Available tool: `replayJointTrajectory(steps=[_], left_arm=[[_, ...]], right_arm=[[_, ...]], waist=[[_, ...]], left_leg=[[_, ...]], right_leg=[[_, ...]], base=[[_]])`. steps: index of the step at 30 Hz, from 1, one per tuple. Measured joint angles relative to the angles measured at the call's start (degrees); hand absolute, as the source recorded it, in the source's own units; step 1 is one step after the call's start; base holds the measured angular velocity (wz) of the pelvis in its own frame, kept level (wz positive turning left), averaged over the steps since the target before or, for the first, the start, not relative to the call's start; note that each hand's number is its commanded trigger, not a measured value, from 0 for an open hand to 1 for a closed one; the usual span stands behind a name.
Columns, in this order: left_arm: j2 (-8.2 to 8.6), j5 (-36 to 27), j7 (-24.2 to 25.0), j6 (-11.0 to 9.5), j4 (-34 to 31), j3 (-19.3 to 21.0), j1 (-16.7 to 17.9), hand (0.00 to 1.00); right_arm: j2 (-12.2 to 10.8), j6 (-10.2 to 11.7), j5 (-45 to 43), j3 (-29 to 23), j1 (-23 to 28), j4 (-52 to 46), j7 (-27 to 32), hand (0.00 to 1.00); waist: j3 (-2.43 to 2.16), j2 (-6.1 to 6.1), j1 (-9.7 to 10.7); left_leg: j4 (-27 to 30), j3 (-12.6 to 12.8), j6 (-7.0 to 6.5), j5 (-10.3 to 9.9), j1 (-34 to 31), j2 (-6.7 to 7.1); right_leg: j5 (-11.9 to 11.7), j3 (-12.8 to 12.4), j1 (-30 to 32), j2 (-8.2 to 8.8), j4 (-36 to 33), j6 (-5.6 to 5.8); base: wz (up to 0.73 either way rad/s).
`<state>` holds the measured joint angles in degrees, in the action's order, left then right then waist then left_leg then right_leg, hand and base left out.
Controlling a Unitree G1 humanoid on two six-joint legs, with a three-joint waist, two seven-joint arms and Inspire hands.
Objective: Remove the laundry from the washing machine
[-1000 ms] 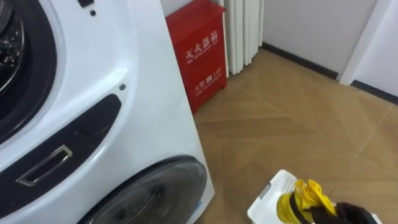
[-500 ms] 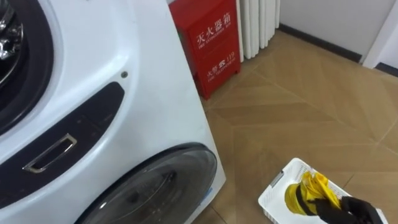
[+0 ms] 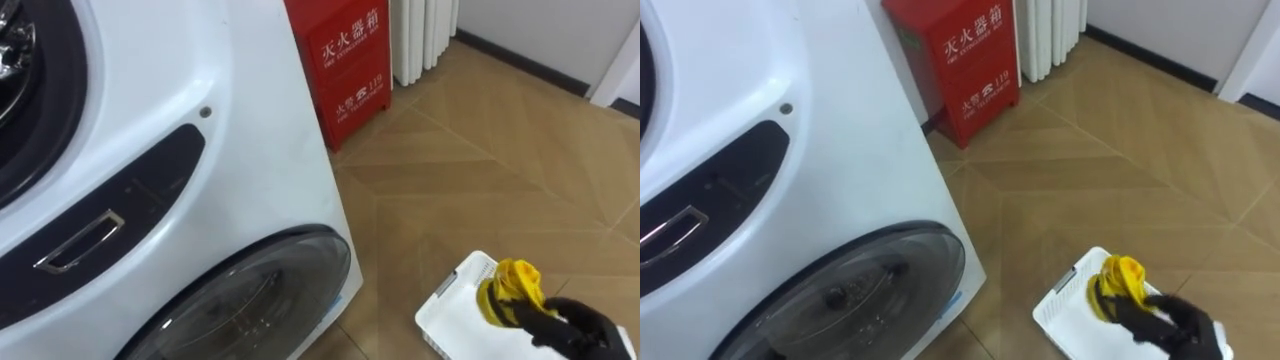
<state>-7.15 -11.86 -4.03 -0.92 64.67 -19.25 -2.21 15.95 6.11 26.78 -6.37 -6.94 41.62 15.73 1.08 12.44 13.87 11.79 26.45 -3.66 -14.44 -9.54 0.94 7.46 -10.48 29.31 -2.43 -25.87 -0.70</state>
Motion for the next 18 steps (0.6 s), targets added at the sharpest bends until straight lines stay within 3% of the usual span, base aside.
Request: replayJointTrajectory(steps=[4,18], left_arm=[[-0.01,-1.41,-0.07,-0.49,-0.04,-0.1,0.04,0.0],[-0.07,-2.18,-0.37,-1.2,-0.03,-0.2,0.59,0.0]], right_arm=[[0.06,1.34,0.0,0.0,0.0,-0.32,0.79,0.0],[0.04,1.53,-0.07,0.02,0.0,-0.41,1.72,0.0]], waist=[[-0.05,-0.38,0.1],[-0.18,-2.08,0.28]], left_leg=[[0.03,-0.51,0.0,0.0,-0.05,0.0],[0.04,-1.34,0.03,0.02,-0.19,-0.1]], right_leg=[[0.27,0.52,-0.02,0.18,-0.19,-0.12],[0.39,1.43,-0.27,0.36,0.07,-0.24]], base=[[0.06],[0.02]])
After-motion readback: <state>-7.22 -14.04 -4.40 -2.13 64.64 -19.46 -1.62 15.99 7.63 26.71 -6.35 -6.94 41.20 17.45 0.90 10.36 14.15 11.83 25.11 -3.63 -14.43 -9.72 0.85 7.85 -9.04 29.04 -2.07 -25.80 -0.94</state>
